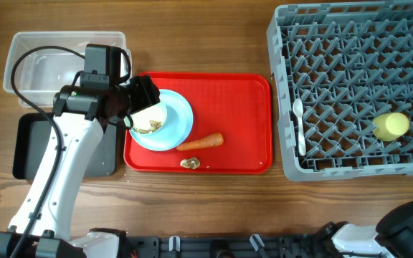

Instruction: Sort waste into correct bins and load items into the dishwasher rack

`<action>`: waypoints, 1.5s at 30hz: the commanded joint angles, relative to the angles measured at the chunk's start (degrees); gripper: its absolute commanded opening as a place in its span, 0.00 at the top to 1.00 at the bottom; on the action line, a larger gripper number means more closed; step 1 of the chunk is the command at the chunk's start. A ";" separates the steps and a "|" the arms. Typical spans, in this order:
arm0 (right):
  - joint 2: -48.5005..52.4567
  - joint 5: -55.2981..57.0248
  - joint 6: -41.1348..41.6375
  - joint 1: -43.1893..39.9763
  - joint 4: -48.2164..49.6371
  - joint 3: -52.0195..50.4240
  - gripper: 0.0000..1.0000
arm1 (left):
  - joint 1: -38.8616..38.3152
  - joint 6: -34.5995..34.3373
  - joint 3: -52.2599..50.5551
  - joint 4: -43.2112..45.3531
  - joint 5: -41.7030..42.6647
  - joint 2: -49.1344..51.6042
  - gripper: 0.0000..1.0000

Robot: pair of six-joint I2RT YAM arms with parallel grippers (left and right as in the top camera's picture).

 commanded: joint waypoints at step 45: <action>4.74 3.87 1.05 -0.02 1.66 -0.15 0.63 | -0.07 0.66 0.55 0.17 -0.74 0.44 0.25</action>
